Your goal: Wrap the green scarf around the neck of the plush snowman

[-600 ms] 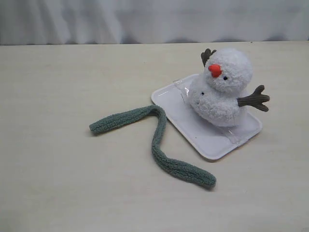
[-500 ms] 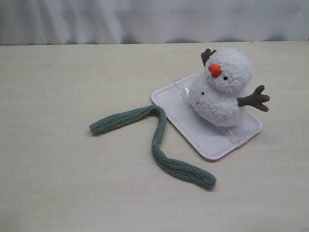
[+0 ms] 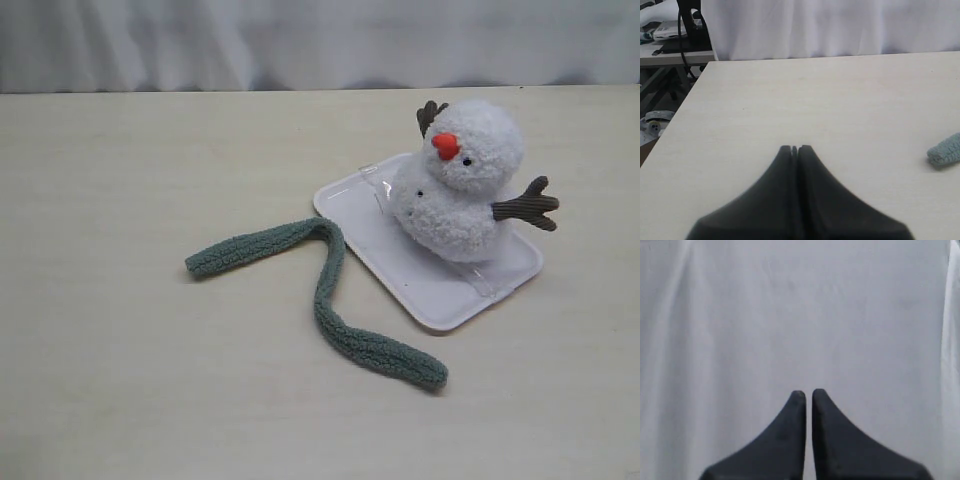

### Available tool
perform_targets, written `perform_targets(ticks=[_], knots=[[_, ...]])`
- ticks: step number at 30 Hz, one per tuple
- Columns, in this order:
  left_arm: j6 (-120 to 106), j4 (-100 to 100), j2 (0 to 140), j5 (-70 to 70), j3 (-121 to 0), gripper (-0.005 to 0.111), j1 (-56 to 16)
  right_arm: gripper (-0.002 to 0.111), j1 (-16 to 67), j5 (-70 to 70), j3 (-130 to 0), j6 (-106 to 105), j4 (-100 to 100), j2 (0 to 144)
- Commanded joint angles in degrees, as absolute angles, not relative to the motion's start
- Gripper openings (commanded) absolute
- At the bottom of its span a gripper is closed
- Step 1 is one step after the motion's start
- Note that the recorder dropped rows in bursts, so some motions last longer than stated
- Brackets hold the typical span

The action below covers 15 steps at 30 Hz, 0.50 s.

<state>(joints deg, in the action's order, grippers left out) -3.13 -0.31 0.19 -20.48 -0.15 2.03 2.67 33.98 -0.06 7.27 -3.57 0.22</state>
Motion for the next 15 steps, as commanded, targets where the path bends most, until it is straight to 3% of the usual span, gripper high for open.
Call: perform_targets(ticks=[1, 3, 5, 12, 15], knots=[[-3.22, -0.54, 0.0, -19.95, 0.0, 0.0, 1.79, 0.004, 2.83, 38.4, -4.6, 14.46, -3.68, 0.0], [-3.22, -0.54, 0.0, -19.95, 0.0, 0.0, 1.79, 0.007, 2.83, 24.88, -11.25, 14.0, -3.95, 0.0], [-3.22, -0.54, 0.0, -19.95, 0.0, 0.0, 1.79, 0.017, 2.83, 12.14, -17.46, 13.02, -7.04, 1.94], [-3.22, -0.54, 0.0, -19.95, 0.0, 0.0, 1.79, 0.08, 2.83, -20.64, -38.27, 10.3, -11.46, 13.58], [-3.22, -0.54, 0.0, -19.8, 0.0, 0.0, 1.79, 0.084, 2.83, -34.67, -45.43, 5.05, -10.3, 21.08]])
